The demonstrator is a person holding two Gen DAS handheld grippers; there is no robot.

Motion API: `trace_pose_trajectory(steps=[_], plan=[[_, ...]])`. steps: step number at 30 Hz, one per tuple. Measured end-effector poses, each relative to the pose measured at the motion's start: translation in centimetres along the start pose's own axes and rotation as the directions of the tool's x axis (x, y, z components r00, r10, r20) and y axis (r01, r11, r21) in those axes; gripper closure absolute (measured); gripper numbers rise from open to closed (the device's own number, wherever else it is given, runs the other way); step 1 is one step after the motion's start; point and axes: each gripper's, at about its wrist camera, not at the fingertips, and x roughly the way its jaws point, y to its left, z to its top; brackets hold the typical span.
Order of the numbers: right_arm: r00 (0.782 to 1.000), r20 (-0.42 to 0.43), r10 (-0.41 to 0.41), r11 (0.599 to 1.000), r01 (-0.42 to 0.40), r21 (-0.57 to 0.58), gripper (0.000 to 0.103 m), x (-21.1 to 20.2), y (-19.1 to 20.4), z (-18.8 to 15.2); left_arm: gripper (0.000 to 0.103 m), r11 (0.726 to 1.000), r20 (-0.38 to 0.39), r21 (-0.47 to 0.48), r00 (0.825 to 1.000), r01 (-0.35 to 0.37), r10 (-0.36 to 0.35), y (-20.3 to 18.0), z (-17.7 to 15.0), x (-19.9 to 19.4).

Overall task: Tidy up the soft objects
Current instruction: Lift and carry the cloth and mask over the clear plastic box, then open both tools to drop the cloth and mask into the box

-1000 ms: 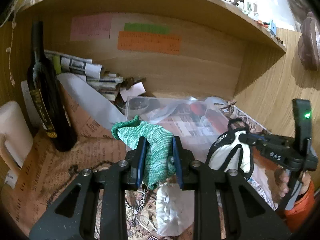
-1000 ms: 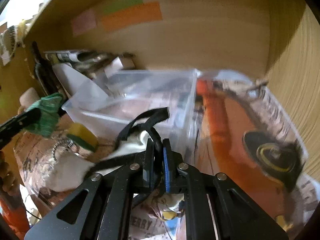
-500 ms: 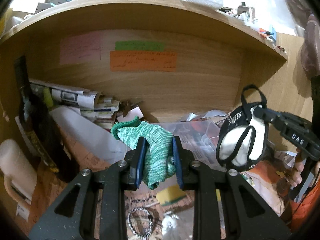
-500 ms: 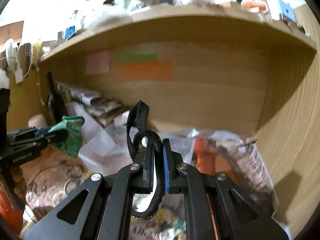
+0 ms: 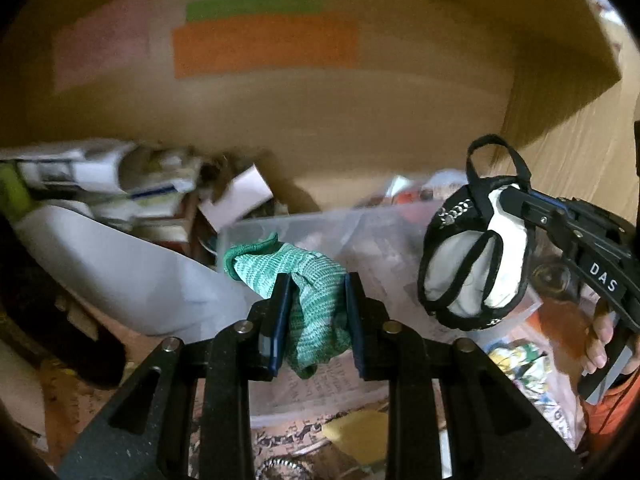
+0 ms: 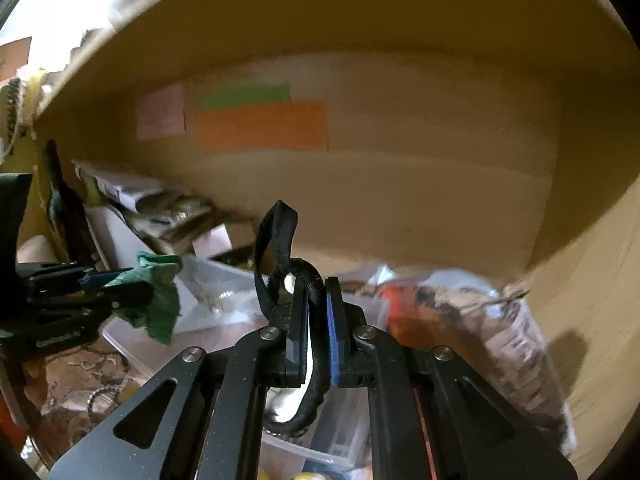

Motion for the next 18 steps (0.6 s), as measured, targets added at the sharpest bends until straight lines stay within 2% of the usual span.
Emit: trace_pose_trajectory(steps=[5,10,15,17,18], plan=[[0.994,-0.103,0.024,0.999,-0.027,-0.024,0.096,2.9,0.6,-1.2,0.077,1.000,-0.077,0.028,0.997,0.008,-0.006,-0.5,-0.3,3.0],[0.985,-0.171,0.019,0.999,-0.027,-0.046,0.094,4.4,1.0,-2.2,0.077,0.999,-0.143,0.035,0.990,0.023,-0.018,-1.2,-0.6,5.2],[0.965,-0.262,0.033,0.999,-0.041,-0.025,0.094,6.4,0.4,-3.0,0.062,0.998,-0.155,0.055,0.988,0.018,-0.009,-1.8,-0.7,5.6],[0.958,-0.286,0.025,0.999,-0.035,-0.031,0.094,6.8,0.3,-3.2,0.050,0.998,-0.139,0.059,0.990,0.013,-0.005,-1.9,-0.5,5.0],[0.956,-0.291,0.023,0.999,-0.034,-0.035,0.090,6.9,0.4,-3.3,0.047,0.998,-0.127,0.059,0.992,0.012,-0.005,-1.9,-0.5,4.6]])
